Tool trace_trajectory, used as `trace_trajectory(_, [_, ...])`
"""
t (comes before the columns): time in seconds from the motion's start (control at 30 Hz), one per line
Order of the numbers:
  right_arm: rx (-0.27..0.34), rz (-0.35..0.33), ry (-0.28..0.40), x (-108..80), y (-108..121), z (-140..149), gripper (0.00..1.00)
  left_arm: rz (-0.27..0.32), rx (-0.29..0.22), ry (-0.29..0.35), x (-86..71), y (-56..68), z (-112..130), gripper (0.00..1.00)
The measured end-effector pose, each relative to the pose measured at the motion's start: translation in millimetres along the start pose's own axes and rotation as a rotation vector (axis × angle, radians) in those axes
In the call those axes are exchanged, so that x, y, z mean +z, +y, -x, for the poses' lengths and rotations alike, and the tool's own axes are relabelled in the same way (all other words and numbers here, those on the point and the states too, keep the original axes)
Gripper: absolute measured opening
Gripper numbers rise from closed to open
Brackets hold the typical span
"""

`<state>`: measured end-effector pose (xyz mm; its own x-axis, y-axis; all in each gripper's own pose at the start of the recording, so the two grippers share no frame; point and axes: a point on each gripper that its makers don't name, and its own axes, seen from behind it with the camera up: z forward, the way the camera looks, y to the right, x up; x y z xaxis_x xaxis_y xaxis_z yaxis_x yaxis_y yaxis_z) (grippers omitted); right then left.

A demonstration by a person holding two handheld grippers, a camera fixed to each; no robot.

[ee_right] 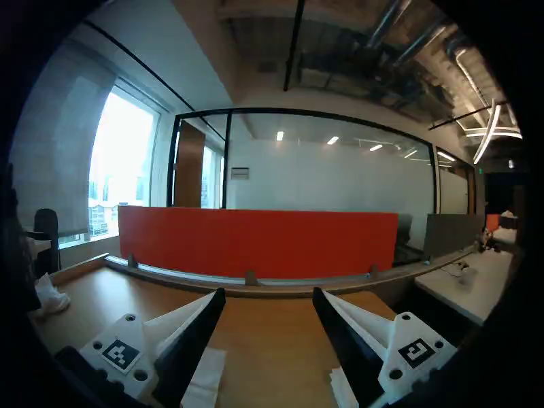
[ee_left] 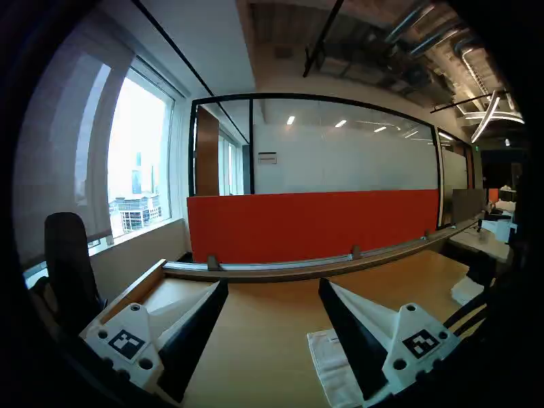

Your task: Fold towel

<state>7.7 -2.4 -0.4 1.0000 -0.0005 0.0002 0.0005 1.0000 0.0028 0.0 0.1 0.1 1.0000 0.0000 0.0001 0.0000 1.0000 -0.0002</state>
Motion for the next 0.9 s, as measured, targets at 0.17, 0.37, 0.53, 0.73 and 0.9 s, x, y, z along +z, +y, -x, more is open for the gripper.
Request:
trace_trajectory(0.17, [-0.022, -0.03, -0.021, 0.7, -6, -1, 1.0, 0.035, 0.01, -0.027, 8.5, 13.3, 7, 0.99])
trace_trajectory(0.37, [-0.075, -0.105, -0.072, 1.3, -19, 7, 1.0, 0.103, 0.026, -0.071, 13.5, 28.5, 18, 0.99])
trace_trajectory(0.53, [-0.126, -0.202, -0.117, -0.1, -36, 13, 1.0, 0.174, 0.03, -0.103, 14.8, 39.7, 24, 0.99])
trace_trajectory(0.73, [-0.163, -0.311, -0.173, -3.5, -54, 22, 1.0, 0.248, 0.037, -0.134, 13.9, 49.9, 29, 0.99])
trace_trajectory(0.9, [-0.198, -0.373, -0.208, -5.8, -64, 27, 1.0, 0.305, 0.045, -0.16, 10.9, 56.7, 32, 0.99])
